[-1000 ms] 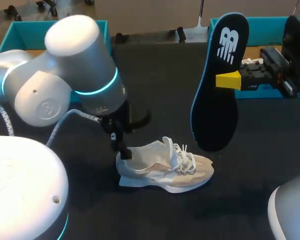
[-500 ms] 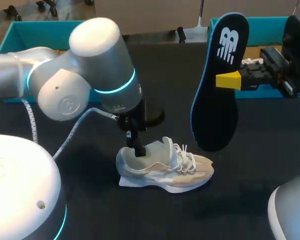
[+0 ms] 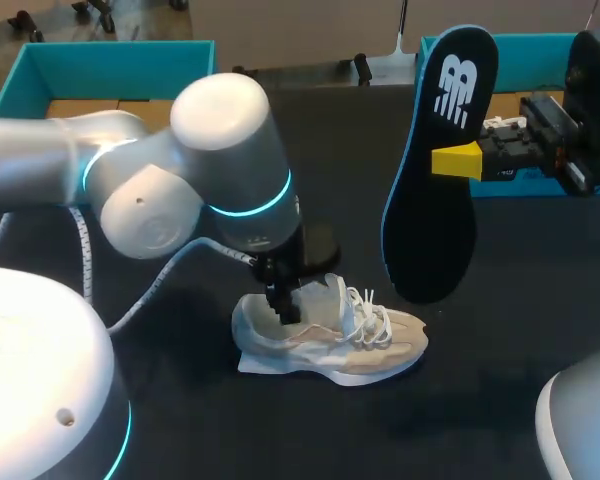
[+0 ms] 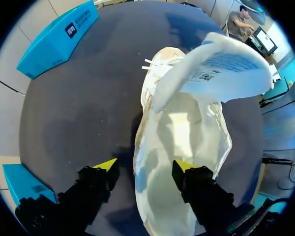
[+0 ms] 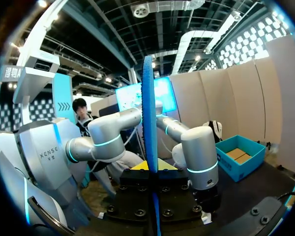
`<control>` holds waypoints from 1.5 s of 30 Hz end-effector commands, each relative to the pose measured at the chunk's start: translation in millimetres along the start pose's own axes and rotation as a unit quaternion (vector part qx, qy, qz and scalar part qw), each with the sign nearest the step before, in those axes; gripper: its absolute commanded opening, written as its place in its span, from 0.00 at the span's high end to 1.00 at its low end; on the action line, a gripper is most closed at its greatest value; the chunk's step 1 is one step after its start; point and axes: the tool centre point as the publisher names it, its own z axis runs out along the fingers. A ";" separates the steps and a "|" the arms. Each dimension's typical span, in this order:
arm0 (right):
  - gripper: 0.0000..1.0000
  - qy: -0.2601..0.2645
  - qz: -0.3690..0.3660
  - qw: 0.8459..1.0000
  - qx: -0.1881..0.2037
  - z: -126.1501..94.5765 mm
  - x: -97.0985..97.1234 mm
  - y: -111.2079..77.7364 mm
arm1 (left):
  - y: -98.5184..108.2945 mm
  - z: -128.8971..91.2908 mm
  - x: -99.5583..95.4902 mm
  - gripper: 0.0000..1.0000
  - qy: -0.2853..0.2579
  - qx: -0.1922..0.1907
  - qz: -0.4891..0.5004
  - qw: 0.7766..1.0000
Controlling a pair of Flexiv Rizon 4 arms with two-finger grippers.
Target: Take the shoe out of the shoebox, open the shoe tongue, remove and reinsert the insole, then place the shoe into the shoebox
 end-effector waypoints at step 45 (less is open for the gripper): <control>1.00 0.001 0.001 1.000 0.002 1.8 -2.2 1.6 | -3.0 8.2 -1.9 1.00 -0.003 -0.022 0.018 1.000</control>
